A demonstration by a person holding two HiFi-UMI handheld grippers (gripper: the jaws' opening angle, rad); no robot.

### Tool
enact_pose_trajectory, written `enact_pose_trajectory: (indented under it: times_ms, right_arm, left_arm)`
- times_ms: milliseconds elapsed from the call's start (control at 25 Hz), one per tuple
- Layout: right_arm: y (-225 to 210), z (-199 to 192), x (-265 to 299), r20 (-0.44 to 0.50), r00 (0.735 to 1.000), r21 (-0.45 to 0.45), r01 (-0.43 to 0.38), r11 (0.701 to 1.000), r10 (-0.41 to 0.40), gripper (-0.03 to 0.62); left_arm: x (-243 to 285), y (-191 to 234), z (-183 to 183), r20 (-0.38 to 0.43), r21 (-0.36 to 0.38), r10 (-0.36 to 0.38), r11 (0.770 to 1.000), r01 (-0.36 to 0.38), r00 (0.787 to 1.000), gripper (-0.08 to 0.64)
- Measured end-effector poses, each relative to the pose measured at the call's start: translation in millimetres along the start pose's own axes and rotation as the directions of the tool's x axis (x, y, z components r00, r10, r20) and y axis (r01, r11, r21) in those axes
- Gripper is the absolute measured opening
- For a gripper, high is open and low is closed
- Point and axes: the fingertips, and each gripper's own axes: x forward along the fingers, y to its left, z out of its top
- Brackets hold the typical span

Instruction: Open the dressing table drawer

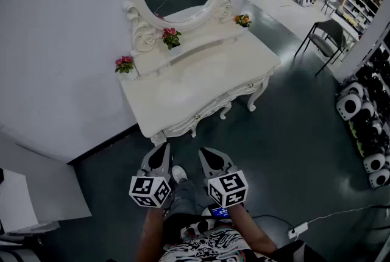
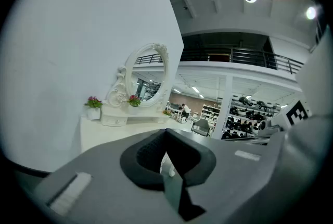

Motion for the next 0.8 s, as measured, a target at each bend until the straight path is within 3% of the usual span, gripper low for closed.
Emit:
enact_pose_trajectory:
  times_ms: [440,800]
  right_arm:
    - [10.8,2.5,-60.8,0.029,0.999,-0.01,0.02,1.0,-0.019,0.002]
    - [-12.2,4.2,-17.4,0.0,1.0,-0.059,0.027,0.998,-0.027,0.003]
  left_arm:
    - [-54.1,-27.9,6.7,0.032,0.001,0.072,0.997,-0.072,0.997,0.002]
    - [-18.9,4.4,-0.2,0.004,0.025,0.106,0.994,-0.106,0.994,0.002]
